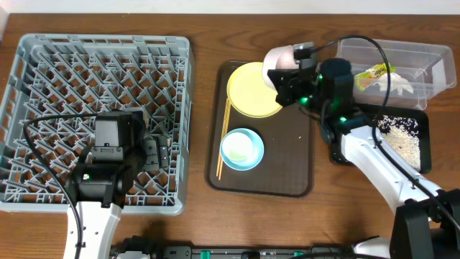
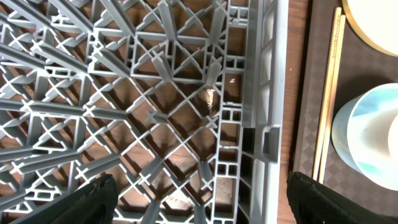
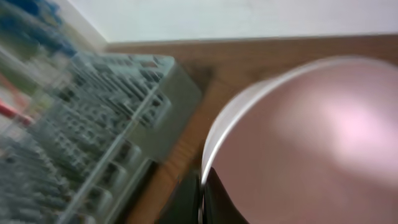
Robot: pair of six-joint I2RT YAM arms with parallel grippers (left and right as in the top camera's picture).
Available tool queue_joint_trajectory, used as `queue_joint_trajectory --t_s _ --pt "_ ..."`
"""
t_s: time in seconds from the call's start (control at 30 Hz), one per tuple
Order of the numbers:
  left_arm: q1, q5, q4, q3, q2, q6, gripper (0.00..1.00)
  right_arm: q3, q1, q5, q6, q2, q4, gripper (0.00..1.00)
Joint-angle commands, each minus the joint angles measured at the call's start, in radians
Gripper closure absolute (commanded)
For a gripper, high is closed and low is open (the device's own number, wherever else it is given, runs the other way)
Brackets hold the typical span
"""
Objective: Sort waste into correct bins and load items into the dishwasher
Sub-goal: 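Carry the empty white bowl with the right gripper onto the yellow plate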
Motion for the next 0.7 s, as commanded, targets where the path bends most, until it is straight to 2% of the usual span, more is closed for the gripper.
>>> queue_joint_trajectory --t_s 0.0,0.2,0.37,0.67 --pt "0.000 0.003 -0.003 0.022 -0.002 -0.010 0.11 0.100 0.041 0.117 -0.217 -0.011 -0.083 0.99" --pt "0.000 0.003 -0.003 0.022 -0.002 -0.010 0.11 0.211 0.079 0.236 -0.354 -0.008 -0.290 0.99" --pt "0.000 0.003 -0.003 0.022 -0.002 -0.010 0.11 0.271 0.087 0.242 -0.449 0.037 -0.415 0.99" --pt "0.000 0.003 -0.003 0.022 -0.002 -0.010 0.11 0.313 0.136 0.306 -0.496 0.182 -0.434 0.99"
